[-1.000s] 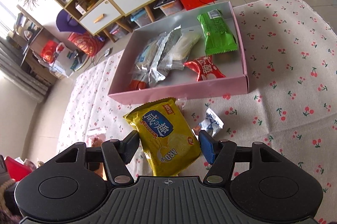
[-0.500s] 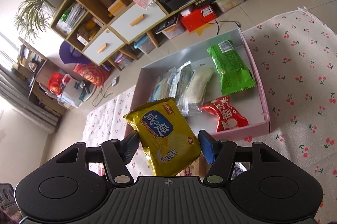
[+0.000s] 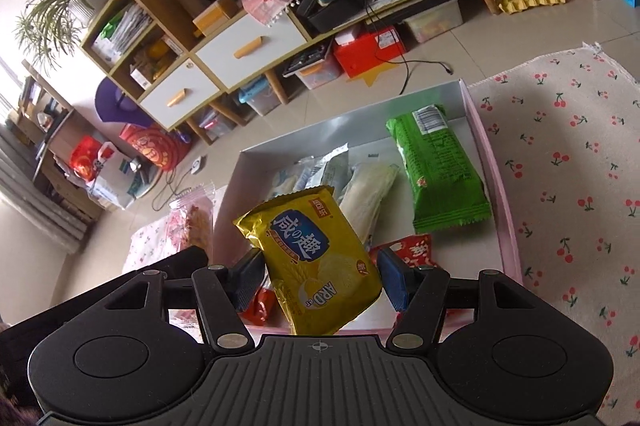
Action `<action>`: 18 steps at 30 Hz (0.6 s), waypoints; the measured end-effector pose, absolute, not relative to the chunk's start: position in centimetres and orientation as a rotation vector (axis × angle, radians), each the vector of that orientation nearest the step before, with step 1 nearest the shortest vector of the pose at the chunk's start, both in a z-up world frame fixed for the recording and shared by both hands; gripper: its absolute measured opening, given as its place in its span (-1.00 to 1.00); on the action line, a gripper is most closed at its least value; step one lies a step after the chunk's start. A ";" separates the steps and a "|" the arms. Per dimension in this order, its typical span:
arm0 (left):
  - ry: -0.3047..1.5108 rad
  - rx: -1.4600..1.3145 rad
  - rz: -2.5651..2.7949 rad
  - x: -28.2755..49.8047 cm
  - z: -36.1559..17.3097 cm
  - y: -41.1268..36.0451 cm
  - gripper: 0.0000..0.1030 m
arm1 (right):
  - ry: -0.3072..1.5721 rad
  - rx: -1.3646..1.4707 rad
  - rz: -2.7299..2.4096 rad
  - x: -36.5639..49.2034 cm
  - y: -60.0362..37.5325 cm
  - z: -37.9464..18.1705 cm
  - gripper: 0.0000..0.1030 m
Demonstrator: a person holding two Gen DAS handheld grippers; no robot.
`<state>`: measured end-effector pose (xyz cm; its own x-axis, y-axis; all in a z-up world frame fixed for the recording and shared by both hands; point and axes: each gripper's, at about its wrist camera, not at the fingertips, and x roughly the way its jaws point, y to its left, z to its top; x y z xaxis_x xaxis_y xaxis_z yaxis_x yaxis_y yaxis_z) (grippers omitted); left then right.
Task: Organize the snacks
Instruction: 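Carry the pink candy packet and yellow chip bag over the pink box with both tools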
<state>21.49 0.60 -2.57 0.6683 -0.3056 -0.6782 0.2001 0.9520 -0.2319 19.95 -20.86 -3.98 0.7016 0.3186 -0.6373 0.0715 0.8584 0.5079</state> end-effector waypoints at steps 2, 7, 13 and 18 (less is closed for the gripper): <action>0.795 -0.156 -0.280 22.0 -3.1 0.6 -0.40 | 0.781 0.515 0.150 20.2 -21.2 -4.0 0.20; 0.788 -0.149 -0.295 22.5 -3.5 0.0 -0.40 | 0.789 0.522 0.146 20.6 -21.9 -4.9 0.20; 0.799 -0.124 -0.328 23.0 -3.6 -1.0 -0.39 | 0.795 0.569 0.129 20.7 -23.2 -5.8 0.21; 0.809 -0.113 -0.335 23.0 -3.7 -1.3 -0.39 | 0.788 0.599 0.121 20.7 -23.7 -6.0 0.22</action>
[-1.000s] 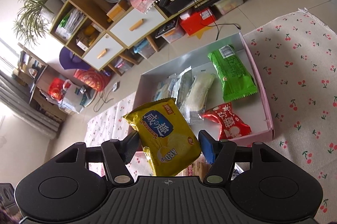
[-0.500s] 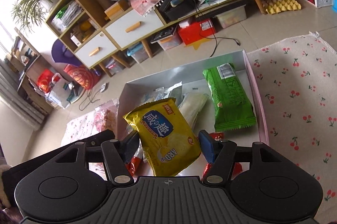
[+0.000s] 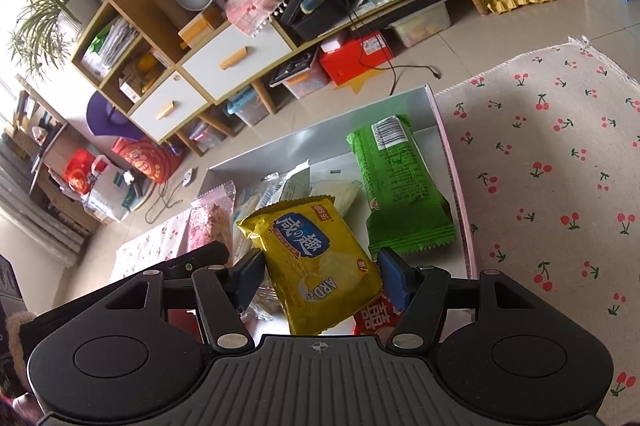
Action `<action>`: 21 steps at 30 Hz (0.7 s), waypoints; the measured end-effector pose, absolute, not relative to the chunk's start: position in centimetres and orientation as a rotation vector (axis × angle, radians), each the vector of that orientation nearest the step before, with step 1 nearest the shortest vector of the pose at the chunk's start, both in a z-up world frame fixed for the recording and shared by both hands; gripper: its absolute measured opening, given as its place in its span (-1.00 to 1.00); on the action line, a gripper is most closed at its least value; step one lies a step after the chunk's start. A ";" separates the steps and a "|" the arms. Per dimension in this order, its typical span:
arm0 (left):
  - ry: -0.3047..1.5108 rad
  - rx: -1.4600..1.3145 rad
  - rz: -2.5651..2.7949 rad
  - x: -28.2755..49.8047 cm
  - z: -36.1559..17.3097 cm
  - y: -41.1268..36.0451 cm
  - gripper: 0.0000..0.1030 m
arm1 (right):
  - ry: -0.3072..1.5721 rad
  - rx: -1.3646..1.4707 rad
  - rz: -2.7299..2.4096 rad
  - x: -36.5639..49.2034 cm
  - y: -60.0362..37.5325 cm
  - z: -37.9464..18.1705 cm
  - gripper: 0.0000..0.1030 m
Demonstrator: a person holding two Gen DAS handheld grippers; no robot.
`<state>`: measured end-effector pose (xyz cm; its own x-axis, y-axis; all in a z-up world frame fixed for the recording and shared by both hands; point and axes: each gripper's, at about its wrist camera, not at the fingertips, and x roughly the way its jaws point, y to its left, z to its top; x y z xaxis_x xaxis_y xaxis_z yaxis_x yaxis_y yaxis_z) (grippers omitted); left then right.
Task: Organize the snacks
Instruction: 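Carry the pink candy packet and yellow chip bag over the pink box with both tools, then open both tools to drop the packets into the box and withdraw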
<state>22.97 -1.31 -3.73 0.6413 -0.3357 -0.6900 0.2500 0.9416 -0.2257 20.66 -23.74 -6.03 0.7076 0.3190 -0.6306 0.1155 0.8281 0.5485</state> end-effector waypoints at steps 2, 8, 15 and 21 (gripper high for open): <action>0.809 -0.109 -0.341 22.9 -3.8 -1.3 -0.39 | 0.782 0.621 0.132 20.6 -23.9 -6.0 0.24; 0.772 -0.076 -0.322 22.4 -3.5 -1.7 0.11 | 0.783 0.666 0.154 20.7 -24.3 -5.8 0.45; 0.784 -0.073 -0.307 22.3 -3.3 -1.6 0.22 | 0.797 0.646 0.148 20.5 -24.1 -5.6 0.45; 0.783 -0.065 -0.296 21.4 -2.9 -1.0 0.35 | 0.792 0.634 0.147 19.8 -24.3 -4.8 0.47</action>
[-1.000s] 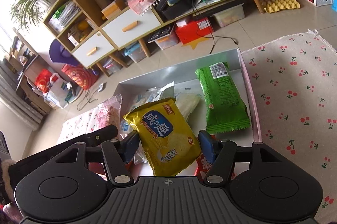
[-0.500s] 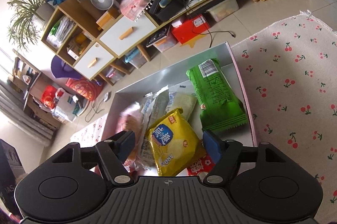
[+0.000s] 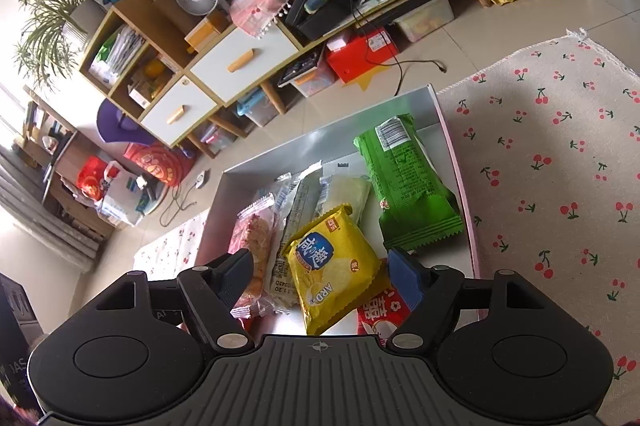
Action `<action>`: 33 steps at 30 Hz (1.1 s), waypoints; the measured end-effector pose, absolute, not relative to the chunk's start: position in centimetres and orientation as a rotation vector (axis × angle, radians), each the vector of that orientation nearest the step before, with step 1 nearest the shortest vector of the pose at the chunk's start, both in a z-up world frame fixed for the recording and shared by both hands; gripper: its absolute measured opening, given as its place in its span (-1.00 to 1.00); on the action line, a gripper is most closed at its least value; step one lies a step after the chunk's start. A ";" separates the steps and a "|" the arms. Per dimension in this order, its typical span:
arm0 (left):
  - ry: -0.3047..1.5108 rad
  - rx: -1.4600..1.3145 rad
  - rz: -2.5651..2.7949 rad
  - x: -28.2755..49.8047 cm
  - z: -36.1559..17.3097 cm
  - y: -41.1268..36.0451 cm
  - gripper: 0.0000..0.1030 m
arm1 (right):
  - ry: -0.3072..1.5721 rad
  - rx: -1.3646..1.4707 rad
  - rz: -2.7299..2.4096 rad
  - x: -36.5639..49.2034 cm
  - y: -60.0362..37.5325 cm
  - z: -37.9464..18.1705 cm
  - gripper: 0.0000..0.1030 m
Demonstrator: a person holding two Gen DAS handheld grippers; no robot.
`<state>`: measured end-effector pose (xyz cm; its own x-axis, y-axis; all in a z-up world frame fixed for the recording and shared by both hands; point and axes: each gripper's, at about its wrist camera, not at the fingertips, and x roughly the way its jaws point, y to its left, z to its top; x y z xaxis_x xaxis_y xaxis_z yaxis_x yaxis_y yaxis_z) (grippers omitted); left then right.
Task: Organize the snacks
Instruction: 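Open both tools to drop the packets into the box and withdraw, then grasp the gold wrapped bar with the left tool while the right tool grasps the white wafer packet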
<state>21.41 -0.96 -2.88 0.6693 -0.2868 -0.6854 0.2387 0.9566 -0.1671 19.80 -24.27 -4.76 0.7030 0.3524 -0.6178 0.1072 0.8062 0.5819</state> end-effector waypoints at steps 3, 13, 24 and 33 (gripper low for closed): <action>0.778 -0.056 -0.285 20.6 -2.7 -0.3 0.43 | 0.784 0.645 0.155 19.1 -24.4 -4.3 0.49; 0.803 -0.095 -0.252 18.2 -2.0 2.3 0.66 | 0.779 0.608 0.186 16.5 -23.6 -2.4 0.59; 0.833 -0.102 -0.198 14.5 -1.8 4.5 0.90 | 0.794 0.562 0.199 13.8 -22.8 -1.6 0.65; 0.892 -0.122 -0.206 12.5 -2.8 6.2 0.97 | 0.800 0.337 0.215 11.2 -21.5 -1.4 0.75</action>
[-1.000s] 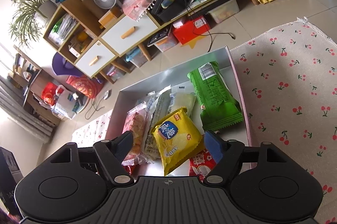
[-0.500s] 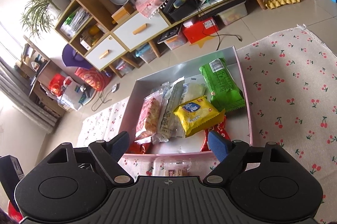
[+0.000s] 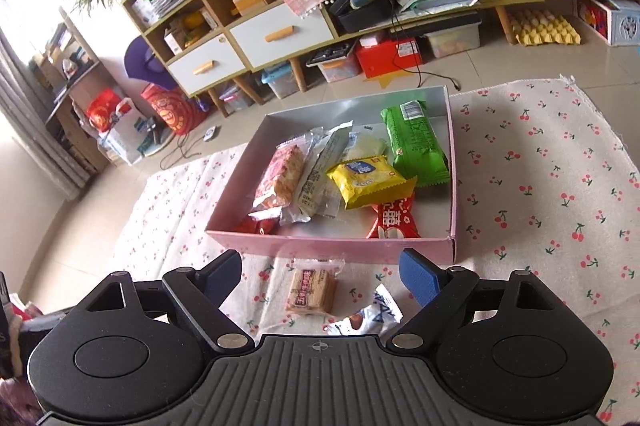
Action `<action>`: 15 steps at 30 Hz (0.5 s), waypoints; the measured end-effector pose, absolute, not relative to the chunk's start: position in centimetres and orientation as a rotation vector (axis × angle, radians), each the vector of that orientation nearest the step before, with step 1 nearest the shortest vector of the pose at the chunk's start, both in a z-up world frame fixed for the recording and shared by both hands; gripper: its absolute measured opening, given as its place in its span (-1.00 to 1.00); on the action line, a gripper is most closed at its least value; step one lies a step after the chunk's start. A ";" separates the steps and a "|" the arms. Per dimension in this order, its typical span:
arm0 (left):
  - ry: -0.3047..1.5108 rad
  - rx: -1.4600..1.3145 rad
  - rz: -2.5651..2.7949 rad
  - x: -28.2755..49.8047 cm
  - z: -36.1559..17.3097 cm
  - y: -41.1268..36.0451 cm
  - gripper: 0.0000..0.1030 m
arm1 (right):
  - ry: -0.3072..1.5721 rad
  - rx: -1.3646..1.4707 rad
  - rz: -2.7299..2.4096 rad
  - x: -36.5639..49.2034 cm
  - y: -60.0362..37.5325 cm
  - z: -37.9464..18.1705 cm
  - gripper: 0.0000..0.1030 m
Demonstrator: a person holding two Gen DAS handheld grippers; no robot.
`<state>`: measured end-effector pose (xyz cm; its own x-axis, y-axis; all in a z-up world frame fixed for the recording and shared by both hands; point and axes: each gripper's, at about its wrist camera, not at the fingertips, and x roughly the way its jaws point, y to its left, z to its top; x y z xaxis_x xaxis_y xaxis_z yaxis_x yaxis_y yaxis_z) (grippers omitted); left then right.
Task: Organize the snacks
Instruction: 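Grasp the gold wrapped bar with the left tool while the right tool grasps the white wafer packet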
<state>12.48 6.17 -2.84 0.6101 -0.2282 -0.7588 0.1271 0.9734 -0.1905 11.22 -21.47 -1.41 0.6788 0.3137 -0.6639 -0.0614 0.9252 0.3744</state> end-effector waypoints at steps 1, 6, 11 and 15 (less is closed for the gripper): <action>0.895 -0.112 -0.215 12.2 -3.0 6.4 0.97 | 0.803 0.311 0.215 11.0 -21.3 -1.5 0.76; 0.898 -0.073 -0.235 10.9 -3.8 7.4 0.97 | 0.827 0.200 0.236 9.1 -20.8 -2.9 0.77; 0.904 -0.044 -0.269 9.5 -4.5 7.8 0.97 | 0.861 0.116 0.256 7.2 -20.4 -4.6 0.77; 0.886 -0.012 -0.289 8.2 -5.2 7.7 0.97 | 0.886 -0.025 0.292 5.5 -19.2 -6.0 0.77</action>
